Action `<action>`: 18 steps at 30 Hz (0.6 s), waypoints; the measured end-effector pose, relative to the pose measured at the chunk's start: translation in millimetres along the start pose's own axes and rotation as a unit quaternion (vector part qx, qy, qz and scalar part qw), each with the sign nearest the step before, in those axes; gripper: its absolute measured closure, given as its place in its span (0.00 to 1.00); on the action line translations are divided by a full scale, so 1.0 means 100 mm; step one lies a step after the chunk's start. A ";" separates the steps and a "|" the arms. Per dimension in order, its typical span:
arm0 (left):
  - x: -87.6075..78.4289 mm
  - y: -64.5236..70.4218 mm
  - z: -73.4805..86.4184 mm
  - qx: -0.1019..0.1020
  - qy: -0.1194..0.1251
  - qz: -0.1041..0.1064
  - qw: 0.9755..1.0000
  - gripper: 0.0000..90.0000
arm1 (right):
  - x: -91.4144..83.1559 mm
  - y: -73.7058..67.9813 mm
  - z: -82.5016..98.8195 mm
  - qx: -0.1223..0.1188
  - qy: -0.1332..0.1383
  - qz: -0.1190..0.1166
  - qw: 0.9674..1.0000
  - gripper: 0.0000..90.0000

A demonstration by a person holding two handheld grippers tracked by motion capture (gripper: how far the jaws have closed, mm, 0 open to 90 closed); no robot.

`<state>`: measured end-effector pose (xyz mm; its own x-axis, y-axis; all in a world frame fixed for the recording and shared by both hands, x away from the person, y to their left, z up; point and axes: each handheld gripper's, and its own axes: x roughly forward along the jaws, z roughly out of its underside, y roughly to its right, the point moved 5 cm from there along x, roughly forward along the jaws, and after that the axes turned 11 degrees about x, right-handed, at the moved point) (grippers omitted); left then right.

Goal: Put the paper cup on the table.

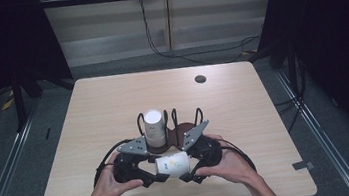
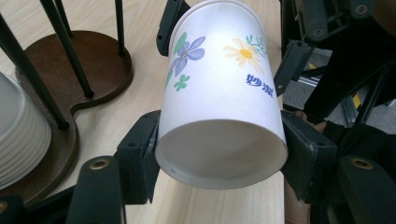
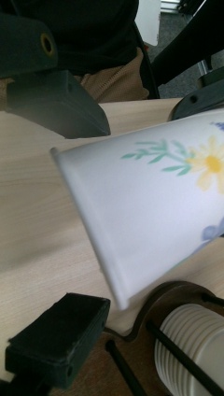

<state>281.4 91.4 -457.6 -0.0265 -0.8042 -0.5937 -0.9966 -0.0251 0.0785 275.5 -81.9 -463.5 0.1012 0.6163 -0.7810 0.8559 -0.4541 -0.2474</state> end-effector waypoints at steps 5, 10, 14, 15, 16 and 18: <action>-0.02 -0.01 0.01 -0.002 0.012 -0.005 1.000 0.41 | -0.04 0.05 0.04 0.014 0.011 0.001 1.000 0.15; -0.03 -0.01 0.01 0.001 0.023 -0.014 1.000 0.41 | -0.09 0.06 0.06 0.026 0.025 -0.006 0.999 0.15; -0.04 -0.01 0.01 0.004 0.030 -0.021 0.999 0.41 | -0.14 0.06 0.08 0.032 0.035 -0.006 0.999 0.15; -0.04 -0.01 0.01 0.003 0.031 -0.020 0.999 0.41 | -0.15 0.07 0.09 0.034 0.039 -0.008 0.999 0.15; -0.05 -0.01 0.01 0.003 0.034 -0.019 0.999 0.41 | -0.16 0.07 0.10 0.036 0.043 -0.011 0.998 0.15; -0.05 -0.01 0.01 0.002 0.036 -0.019 0.999 0.41 | -0.18 0.07 0.11 0.038 0.049 -0.010 0.998 0.15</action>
<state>282.3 96.1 -455.7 0.0159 -0.8437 -0.5365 -0.9971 -0.0531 0.0538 273.9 -103.4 -457.7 0.1377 0.6843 -0.7161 0.8174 -0.4868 -0.3080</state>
